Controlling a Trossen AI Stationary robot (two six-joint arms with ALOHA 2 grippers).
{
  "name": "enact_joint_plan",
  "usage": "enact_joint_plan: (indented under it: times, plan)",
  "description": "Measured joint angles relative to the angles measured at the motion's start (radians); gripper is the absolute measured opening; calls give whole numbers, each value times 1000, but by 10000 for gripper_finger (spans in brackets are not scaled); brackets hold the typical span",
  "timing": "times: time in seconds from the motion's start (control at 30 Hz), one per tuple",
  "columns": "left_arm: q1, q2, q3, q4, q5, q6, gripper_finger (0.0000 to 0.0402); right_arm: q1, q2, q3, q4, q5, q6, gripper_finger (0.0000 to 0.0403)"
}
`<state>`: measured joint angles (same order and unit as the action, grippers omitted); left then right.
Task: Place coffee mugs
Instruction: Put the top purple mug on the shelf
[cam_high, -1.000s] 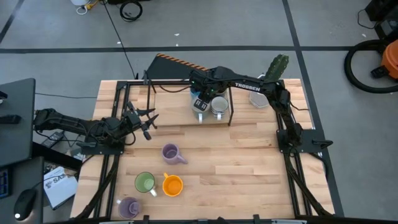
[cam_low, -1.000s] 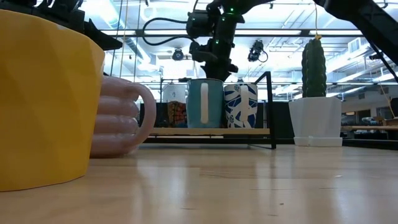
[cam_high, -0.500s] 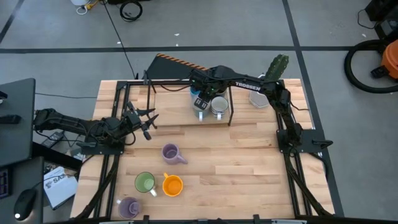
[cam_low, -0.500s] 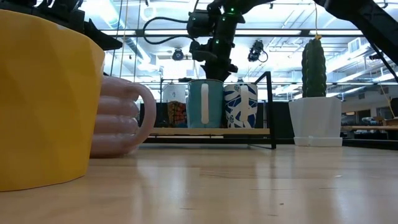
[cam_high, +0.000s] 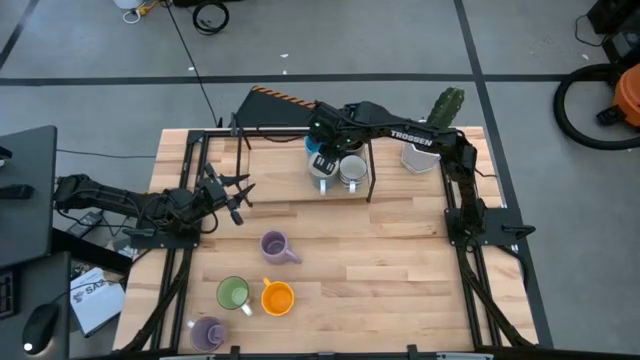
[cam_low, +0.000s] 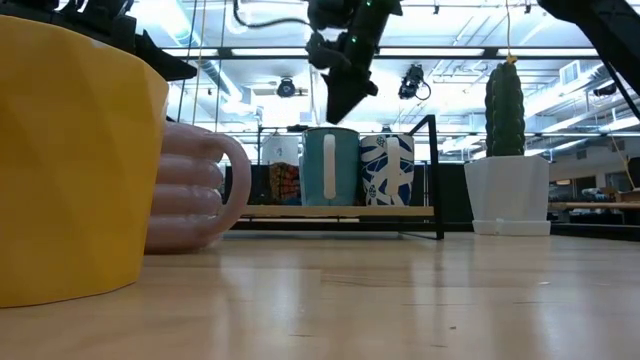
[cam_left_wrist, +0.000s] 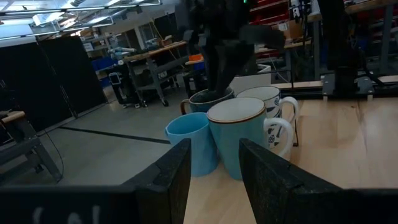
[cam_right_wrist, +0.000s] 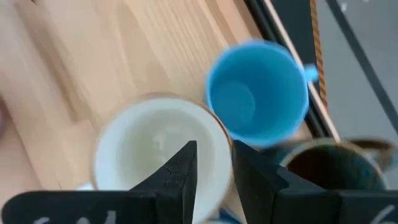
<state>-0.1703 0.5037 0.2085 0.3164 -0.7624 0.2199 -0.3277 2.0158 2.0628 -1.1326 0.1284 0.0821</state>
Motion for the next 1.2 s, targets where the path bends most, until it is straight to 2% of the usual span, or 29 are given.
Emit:
enact_joint_plan:
  times: [0.2, 0.43, 0.67, 0.83, 0.97, 1.2]
  plan:
    - [0, 0, 0, 0, 0, 0, 141, 61, -20, 18, 18, -2, -59, 105]
    - [0, 0, 0, -2, 0, 1, 141, 205, -47, 11, 25, 175, -80, 105]
    - [-1, 0, 0, -6, 18, -14, 141, 327, -49, -96, 52, 286, -67, 105]
    - [-1, 0, 0, -6, 27, -21, 141, 399, -105, -188, 114, 369, -67, 105]
    - [-1, 0, 0, -7, 32, -22, 141, 423, -196, -324, 226, 381, -80, 105]
    - [-1, 0, 0, -13, 177, -21, 141, 421, -386, -746, 678, 377, -195, 105]
